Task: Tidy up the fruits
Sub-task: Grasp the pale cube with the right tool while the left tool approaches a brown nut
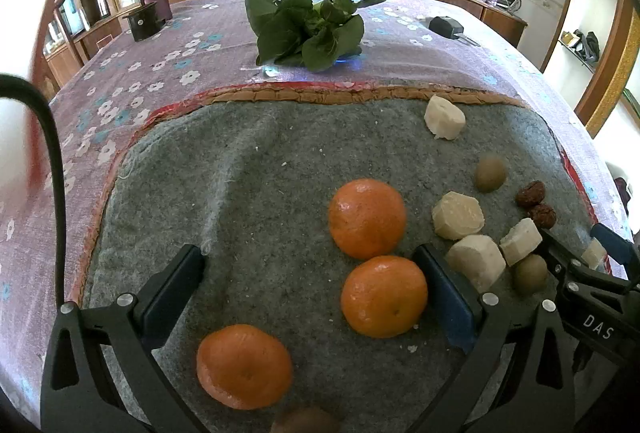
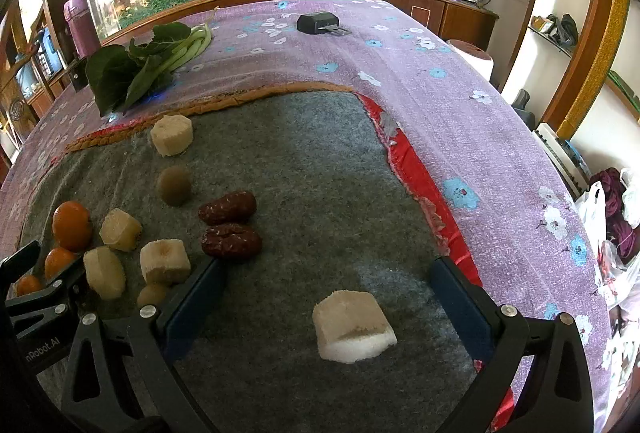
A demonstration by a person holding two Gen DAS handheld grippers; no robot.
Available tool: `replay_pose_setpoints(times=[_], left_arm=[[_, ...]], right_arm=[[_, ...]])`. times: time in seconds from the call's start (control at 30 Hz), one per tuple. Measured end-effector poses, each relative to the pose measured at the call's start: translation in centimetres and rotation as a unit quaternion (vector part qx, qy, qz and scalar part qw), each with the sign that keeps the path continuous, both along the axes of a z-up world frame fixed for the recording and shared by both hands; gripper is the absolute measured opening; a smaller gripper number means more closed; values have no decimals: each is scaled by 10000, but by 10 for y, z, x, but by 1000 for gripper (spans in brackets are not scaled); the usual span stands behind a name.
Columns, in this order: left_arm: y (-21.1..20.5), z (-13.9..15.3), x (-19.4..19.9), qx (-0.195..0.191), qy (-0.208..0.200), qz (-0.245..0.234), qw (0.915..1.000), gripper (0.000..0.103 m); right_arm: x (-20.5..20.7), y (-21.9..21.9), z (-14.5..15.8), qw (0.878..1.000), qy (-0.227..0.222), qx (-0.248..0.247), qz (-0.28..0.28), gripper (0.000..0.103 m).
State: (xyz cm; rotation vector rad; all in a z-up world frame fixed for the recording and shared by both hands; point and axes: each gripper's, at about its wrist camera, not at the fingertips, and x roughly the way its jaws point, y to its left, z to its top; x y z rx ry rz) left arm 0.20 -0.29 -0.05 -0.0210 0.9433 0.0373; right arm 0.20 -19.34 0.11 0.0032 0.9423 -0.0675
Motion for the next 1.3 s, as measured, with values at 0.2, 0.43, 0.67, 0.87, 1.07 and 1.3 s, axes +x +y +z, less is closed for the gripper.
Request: replay_pose_setpoints(times=[0.2,0.43,0.67,0.87,1.07,1.3], left_arm=[[0,0,0,0,-1,0,10000,103],[0,1,-2,-5,0,1,10000,103],[0,1,-2,0,-2,0,10000,103],[0,1,-2,0,-2,0,10000,103],[0,1,-2,-1,9,10,10000,103],[8,12,-25,43,79,-82,9999,103]], right_arm=[[-1,0,1,10000,0,0,0,103],[-1,0,1,10000,0,-1,0,103],[-1,0,1,10000,-1,-1,0,103],[0,0,1,10000,-2,-6,-1,103],[-4,-2,2,10000,49,13,79,103],[-35,-18,26,9946,-68,709,753,103]])
